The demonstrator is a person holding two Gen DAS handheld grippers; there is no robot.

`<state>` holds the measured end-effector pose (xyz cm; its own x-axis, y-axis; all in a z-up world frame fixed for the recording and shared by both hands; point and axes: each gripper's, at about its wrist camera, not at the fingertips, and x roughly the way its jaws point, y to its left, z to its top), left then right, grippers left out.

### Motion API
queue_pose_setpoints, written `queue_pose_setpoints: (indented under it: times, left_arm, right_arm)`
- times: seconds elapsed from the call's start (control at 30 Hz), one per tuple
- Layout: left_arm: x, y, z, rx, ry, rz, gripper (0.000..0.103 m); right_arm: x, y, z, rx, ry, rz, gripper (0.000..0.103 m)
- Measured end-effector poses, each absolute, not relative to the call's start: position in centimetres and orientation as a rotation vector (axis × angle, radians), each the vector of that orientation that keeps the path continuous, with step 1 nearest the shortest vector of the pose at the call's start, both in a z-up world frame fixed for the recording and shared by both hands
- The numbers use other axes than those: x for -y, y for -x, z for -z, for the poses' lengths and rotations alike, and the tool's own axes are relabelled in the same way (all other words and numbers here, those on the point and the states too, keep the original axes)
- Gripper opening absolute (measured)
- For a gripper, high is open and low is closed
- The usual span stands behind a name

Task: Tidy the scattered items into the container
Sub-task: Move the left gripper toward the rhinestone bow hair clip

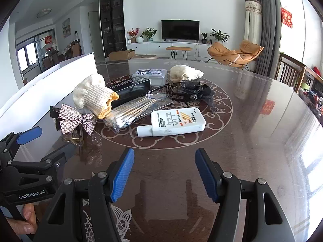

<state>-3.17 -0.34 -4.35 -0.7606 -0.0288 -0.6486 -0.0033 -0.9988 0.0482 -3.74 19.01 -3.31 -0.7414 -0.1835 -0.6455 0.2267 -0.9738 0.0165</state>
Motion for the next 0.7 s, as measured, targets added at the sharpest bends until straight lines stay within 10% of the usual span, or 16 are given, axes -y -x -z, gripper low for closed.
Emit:
queue_pose_setpoints:
  times: [0.7]
  left_arm:
    - [1.0, 2.9, 4.5, 0.001, -1.086, 2.972, 0.103]
  right_arm:
    - [-18.5, 2.6, 3.0, -0.153, -0.916, 2.773, 0.064]
